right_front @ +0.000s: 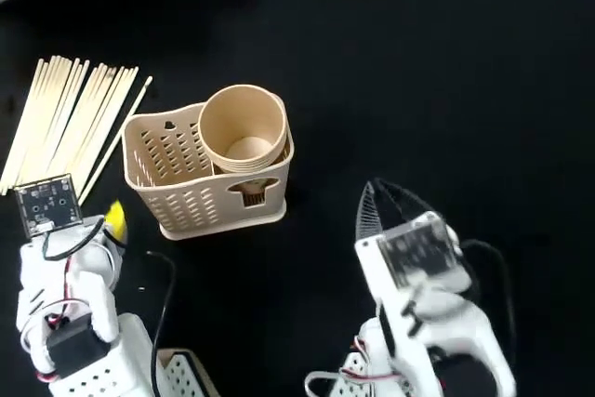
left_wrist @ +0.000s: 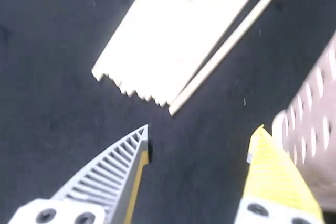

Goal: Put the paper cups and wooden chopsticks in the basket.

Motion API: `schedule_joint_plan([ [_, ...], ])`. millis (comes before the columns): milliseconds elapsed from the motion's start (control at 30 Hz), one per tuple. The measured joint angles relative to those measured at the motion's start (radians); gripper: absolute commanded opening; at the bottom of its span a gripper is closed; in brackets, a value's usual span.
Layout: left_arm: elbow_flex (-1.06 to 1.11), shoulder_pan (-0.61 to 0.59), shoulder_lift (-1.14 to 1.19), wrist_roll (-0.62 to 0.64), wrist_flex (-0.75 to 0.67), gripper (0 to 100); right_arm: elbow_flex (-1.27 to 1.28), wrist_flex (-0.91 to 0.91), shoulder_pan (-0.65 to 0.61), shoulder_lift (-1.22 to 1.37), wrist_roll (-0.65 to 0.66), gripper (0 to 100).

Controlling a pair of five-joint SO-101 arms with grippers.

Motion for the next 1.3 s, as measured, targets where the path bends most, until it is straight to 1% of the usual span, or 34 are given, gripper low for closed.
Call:
schedule_joint_plan([
  [67,0.0,0.0,0.0,0.0,-0.057,30,0.092,-0.025,0.0,0.0,0.0,1.1],
  [133,0.0,-0.025,0.003,0.026,-0.117,30,0.195,-0.078,-0.002,0.0,0.0,1.1],
  [267,0.0,-0.051,0.002,0.08,-0.224,29,0.436,-0.264,0.0,0.0,0.003,1.2],
  [333,0.0,-0.051,0.003,0.089,-0.238,28,0.514,-0.333,0.002,0.0,0.04,1.2],
  [433,-0.026,-0.04,0.014,0.123,-0.239,26,0.566,-0.362,0.008,0.0,0.083,1.2],
  [567,-0.14,-0.011,0.147,0.137,-0.241,26,0.58,-0.368,0.028,0.0,0.089,1.2],
  [667,-0.285,-0.009,0.345,0.14,-0.239,26,0.58,-0.368,0.031,0.0,0.089,1.2],
  [767,-0.473,-0.009,0.603,0.132,-0.212,26,0.58,-0.368,0.031,0.0,0.089,1.2],
  [933,-0.796,-0.009,1.046,0.031,-0.101,26,0.58,-0.362,0.031,0.0,0.08,1.2],
  [1033,-0.98,-0.006,1.269,-0.021,-0.046,26,0.58,-0.362,0.031,0.0,0.077,1.2],
  [1300,-1.488,0.009,1.783,-0.034,0.1,26,0.58,-0.362,0.031,0.0,0.077,1.2],
])
